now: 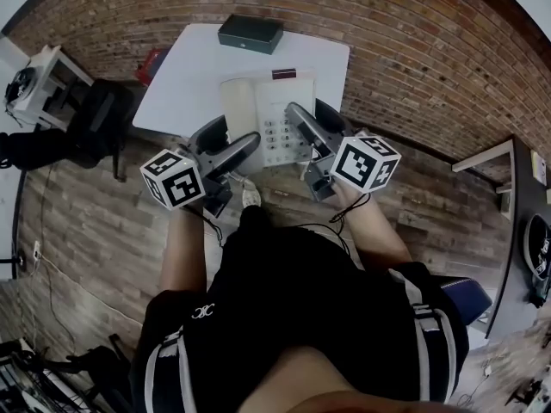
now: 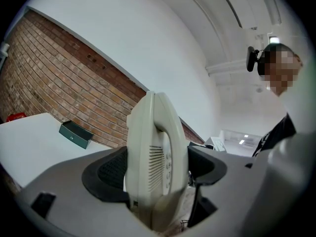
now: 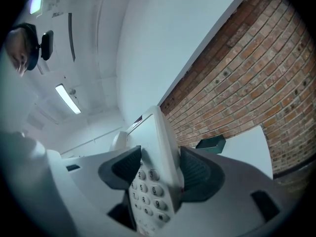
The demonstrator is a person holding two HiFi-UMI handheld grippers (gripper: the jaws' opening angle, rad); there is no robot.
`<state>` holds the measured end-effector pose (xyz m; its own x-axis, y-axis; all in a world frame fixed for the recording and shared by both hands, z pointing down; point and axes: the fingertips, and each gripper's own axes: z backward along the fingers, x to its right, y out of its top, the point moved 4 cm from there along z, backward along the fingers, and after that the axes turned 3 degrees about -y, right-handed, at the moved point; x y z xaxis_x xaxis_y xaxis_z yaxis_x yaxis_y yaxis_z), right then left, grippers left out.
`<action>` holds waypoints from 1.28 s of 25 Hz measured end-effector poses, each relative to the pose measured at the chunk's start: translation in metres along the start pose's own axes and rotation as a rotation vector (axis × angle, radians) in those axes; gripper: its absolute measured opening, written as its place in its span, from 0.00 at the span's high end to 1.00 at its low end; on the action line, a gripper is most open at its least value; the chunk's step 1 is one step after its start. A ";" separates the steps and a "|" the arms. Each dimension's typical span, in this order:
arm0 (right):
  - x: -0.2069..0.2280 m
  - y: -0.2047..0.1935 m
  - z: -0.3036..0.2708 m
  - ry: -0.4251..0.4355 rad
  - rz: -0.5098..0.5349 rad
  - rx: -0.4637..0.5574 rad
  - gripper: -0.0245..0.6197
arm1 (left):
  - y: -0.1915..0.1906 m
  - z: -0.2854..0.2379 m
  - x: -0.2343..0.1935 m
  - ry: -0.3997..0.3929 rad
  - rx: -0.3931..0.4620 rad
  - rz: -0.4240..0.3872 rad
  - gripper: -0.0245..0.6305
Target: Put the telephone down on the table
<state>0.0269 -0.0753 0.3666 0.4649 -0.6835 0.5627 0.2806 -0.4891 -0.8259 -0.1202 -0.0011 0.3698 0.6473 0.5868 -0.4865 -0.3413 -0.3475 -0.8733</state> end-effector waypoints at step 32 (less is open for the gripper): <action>0.183 -0.005 -0.182 -0.341 -0.236 -0.120 0.62 | 0.020 -0.135 -0.258 -0.124 -0.323 0.319 0.39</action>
<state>-0.0420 -0.2962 0.4806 0.6564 -0.3372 0.6749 0.3221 -0.6837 -0.6548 -0.2019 -0.2578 0.4815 0.4519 0.4898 -0.7456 -0.2674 -0.7230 -0.6370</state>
